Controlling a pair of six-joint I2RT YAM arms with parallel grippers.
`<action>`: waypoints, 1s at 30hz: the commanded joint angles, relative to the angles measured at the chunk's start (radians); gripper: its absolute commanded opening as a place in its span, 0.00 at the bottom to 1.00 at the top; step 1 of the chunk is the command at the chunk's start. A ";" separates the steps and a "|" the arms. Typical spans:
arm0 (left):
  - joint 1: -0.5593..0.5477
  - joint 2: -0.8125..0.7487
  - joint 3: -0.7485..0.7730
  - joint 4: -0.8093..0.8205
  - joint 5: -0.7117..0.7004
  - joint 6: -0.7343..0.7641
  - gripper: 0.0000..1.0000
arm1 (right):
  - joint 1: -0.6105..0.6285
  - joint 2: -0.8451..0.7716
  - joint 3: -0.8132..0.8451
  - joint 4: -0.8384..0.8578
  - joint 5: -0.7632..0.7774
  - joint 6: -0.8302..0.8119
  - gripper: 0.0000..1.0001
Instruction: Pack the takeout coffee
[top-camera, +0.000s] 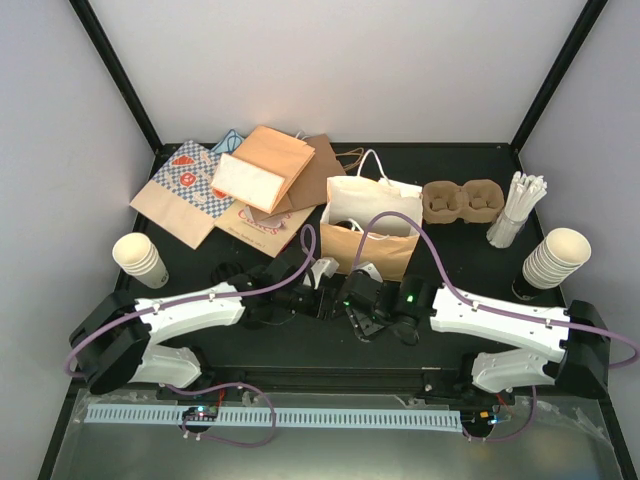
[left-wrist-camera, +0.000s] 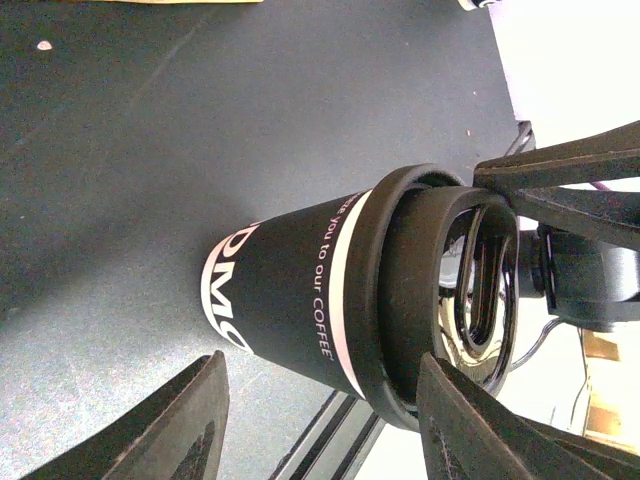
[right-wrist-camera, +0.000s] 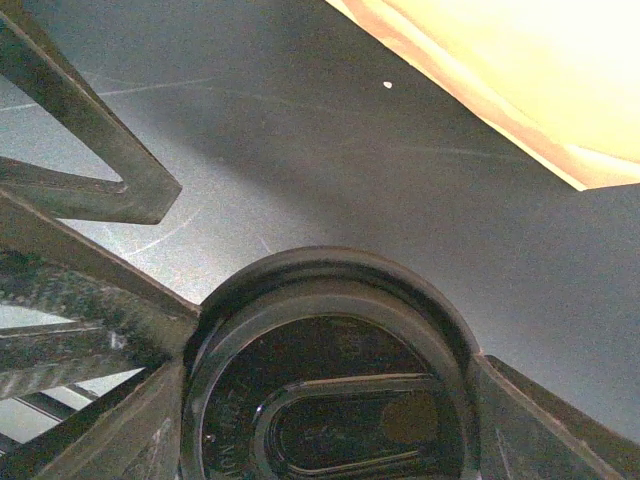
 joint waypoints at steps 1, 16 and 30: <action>-0.014 0.036 0.003 0.066 0.063 -0.013 0.55 | 0.005 -0.011 -0.018 0.014 -0.006 0.000 0.76; -0.016 0.110 0.032 -0.071 -0.024 0.005 0.53 | 0.006 -0.067 -0.002 -0.004 0.012 -0.008 0.87; -0.019 0.075 0.055 -0.059 0.011 0.009 0.53 | 0.005 -0.095 -0.023 -0.045 0.017 0.005 0.92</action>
